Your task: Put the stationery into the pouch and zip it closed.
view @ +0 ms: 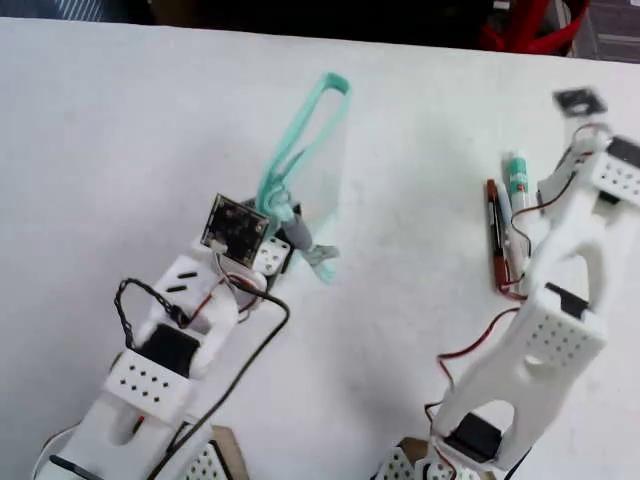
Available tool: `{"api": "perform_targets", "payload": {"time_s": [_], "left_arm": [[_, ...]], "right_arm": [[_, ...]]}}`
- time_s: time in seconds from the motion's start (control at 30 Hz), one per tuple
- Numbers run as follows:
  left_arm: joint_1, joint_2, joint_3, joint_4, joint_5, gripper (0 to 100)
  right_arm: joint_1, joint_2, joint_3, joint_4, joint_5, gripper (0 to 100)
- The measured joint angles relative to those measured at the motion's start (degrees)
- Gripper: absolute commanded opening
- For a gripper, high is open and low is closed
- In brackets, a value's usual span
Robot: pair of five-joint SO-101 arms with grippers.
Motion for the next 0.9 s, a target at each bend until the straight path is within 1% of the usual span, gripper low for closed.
{"api": "perform_targets", "payload": {"time_s": [0.1, 0.17, 0.33, 0.47, 0.6, 0.77, 0.83, 0.9], "left_arm": [[-0.09, 0.0, 0.0, 0.0, 3.6, 14], [-0.18, 0.0, 0.0, 0.0, 4.31, 14], [-0.18, 0.0, 0.0, 0.0, 4.57, 14], [-0.18, 0.0, 0.0, 0.0, 4.57, 14], [-0.18, 0.0, 0.0, 0.0, 4.57, 14], [-0.18, 0.0, 0.0, 0.0, 4.57, 14], [-0.18, 0.0, 0.0, 0.0, 4.57, 14], [-0.18, 0.0, 0.0, 0.0, 4.57, 14]], "right_arm": [[-0.53, -4.84, -0.53, 6.07, 0.0, 1.8], [-0.44, -7.03, -0.53, 8.88, -0.7, 1.8], [-0.44, -13.89, -0.7, 10.9, -10.02, 1.8], [-2.2, -20.84, 0.53, 12.04, -11.96, 1.8], [-5.89, -28.22, 7.65, 11.6, -12.13, 1.8], [-10.9, -36.92, 18.55, 6.51, -12.31, 1.8], [-12.13, -40.53, 22.24, 4.04, -13.71, 1.8], [-13.1, -44.4, 25.85, 1.32, -16.79, 1.8]]}}
